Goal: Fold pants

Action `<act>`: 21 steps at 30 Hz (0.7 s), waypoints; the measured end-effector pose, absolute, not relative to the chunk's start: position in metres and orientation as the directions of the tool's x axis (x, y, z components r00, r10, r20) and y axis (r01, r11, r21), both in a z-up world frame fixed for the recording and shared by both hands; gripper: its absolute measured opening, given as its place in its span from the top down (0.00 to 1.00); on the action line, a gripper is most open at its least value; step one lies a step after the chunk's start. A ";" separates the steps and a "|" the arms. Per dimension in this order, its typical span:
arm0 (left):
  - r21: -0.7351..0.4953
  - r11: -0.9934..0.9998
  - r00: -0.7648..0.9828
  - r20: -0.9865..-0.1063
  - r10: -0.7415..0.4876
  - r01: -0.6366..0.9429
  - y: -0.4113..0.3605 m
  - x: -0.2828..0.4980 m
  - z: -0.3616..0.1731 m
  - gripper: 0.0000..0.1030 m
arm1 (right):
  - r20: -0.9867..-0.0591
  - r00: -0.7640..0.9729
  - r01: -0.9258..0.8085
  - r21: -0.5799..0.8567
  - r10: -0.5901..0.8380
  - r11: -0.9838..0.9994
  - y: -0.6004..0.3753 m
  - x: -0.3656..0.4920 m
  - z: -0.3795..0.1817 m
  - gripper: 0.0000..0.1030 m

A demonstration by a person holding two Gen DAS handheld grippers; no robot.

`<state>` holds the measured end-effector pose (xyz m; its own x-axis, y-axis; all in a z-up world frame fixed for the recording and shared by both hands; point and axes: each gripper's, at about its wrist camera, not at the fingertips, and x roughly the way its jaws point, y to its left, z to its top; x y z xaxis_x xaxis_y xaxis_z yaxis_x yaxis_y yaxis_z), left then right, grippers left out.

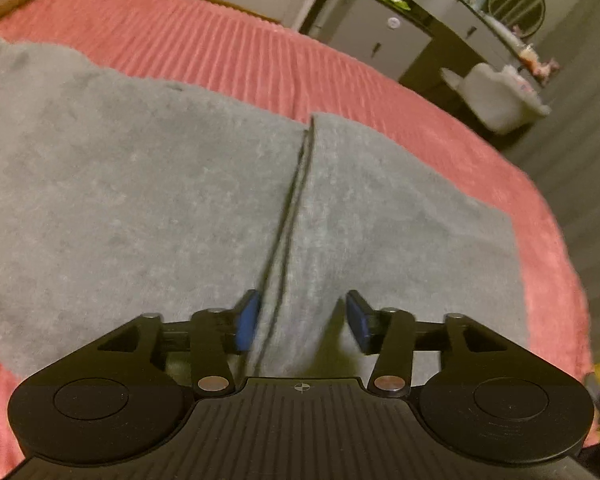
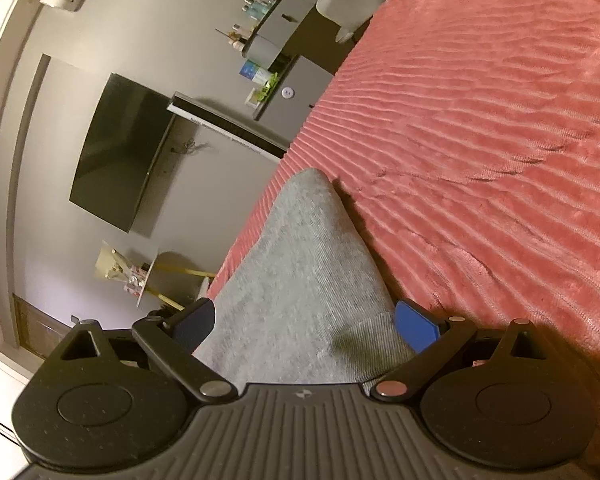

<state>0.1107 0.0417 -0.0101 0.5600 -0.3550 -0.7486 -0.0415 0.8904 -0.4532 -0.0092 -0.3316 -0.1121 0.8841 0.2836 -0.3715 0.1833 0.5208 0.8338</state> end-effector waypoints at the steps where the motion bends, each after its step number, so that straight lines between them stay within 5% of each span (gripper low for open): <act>1: -0.480 0.876 0.561 -0.740 -0.371 -0.053 0.044 0.114 -0.011 0.39 | -0.373 0.882 0.184 0.835 0.287 0.518 -0.332 -0.008 -0.113 0.06; 7: -0.603 0.787 0.539 -0.710 -0.454 -0.130 0.050 0.148 -0.025 0.34 | -0.387 0.876 0.189 0.824 0.288 0.534 -0.328 -0.007 -0.112 0.06; 8: -0.609 0.782 0.535 -0.707 -0.462 -0.130 0.049 0.153 -0.026 0.41 | -0.389 0.875 0.191 0.824 0.287 0.534 -0.328 -0.007 -0.112 0.06; 9: -0.608 0.785 0.536 -0.706 -0.464 -0.121 0.048 0.157 -0.026 0.65 | -0.393 0.874 0.196 0.824 0.286 0.532 -0.328 -0.006 -0.112 0.06; 12: -0.593 0.799 0.528 -0.713 -0.462 -0.102 0.041 0.165 -0.021 0.84 | -0.400 0.871 0.205 0.823 0.284 0.531 -0.328 -0.004 -0.114 0.06; 17: -0.494 0.854 0.713 -0.541 -0.447 0.160 0.030 0.120 0.030 0.85 | -0.402 0.869 0.208 0.825 0.287 0.526 -0.328 -0.003 -0.116 0.06; 19: -0.431 0.888 0.720 -0.564 -0.404 0.161 0.030 0.112 0.033 0.82 | -0.403 0.869 0.210 0.825 0.286 0.525 -0.329 -0.003 -0.117 0.06; 21: -0.356 0.932 0.707 -0.643 -0.295 0.066 0.034 0.119 0.016 0.62 | -0.406 0.868 0.212 0.824 0.287 0.526 -0.329 -0.002 -0.117 0.06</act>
<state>0.1188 0.0339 0.0159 0.7069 -0.2953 -0.6427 0.0661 0.9323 -0.3556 -0.0021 -0.3290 -0.1174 0.8676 0.2870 -0.4061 0.2117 0.5258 0.8239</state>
